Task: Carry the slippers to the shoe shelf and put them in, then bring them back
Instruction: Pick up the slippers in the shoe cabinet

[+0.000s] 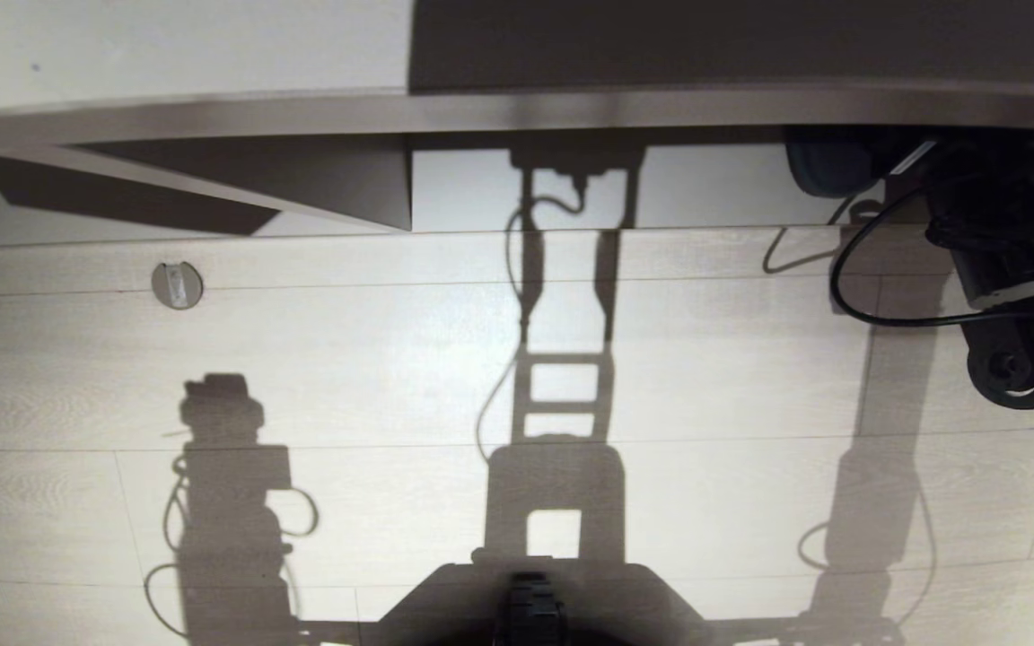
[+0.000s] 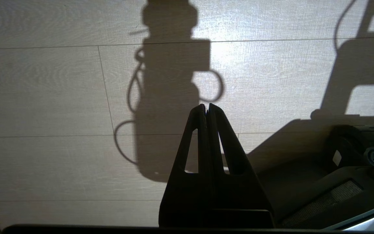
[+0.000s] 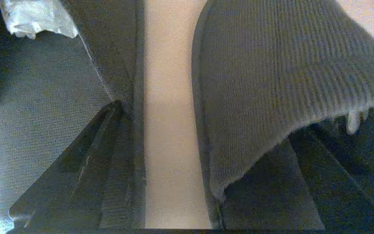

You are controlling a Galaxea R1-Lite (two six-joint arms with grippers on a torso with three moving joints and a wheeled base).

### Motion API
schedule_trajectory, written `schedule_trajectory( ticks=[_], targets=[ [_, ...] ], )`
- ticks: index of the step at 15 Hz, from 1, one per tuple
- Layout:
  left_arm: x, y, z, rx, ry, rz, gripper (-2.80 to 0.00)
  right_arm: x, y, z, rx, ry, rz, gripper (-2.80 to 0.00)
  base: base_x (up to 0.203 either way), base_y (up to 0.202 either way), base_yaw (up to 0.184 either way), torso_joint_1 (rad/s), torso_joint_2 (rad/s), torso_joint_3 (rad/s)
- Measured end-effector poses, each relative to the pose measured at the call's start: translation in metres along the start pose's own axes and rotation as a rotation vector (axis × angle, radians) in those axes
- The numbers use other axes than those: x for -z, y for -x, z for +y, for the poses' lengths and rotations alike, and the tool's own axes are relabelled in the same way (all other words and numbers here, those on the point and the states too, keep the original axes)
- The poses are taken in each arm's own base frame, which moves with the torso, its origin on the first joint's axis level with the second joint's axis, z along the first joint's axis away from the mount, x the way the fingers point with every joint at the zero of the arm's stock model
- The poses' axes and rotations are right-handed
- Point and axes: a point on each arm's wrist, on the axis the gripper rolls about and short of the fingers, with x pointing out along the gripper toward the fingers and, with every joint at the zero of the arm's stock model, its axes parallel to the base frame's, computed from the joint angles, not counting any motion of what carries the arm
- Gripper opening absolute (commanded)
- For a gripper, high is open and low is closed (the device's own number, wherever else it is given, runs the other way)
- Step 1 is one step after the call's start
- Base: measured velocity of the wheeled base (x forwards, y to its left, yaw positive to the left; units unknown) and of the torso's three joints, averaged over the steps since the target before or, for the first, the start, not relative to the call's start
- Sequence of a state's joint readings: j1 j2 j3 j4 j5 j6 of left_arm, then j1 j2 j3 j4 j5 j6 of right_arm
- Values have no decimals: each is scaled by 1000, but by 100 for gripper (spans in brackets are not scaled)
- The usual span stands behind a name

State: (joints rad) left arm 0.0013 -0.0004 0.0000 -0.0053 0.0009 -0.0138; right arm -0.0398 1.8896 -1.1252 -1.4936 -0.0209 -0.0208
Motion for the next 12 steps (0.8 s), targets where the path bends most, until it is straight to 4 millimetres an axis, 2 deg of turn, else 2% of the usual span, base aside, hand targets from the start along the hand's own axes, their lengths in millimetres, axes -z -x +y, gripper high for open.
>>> schedule_trajectory(
  ticks=[8,9,12],
  targets=[
    [0,0,0,0,1,0,-280,-2,-4,0,2,-1,-17,0,0,0,0,0,0,0],
    [0,0,0,0,0,0,-280,-2,-4,0,2,-2,-17,-280,0,0,0,0,0,0],
    [0,0,0,0,1,0,-280,-2,-3,0,0,-3,-13,-280,0,0,0,0,0,0]
  ],
)
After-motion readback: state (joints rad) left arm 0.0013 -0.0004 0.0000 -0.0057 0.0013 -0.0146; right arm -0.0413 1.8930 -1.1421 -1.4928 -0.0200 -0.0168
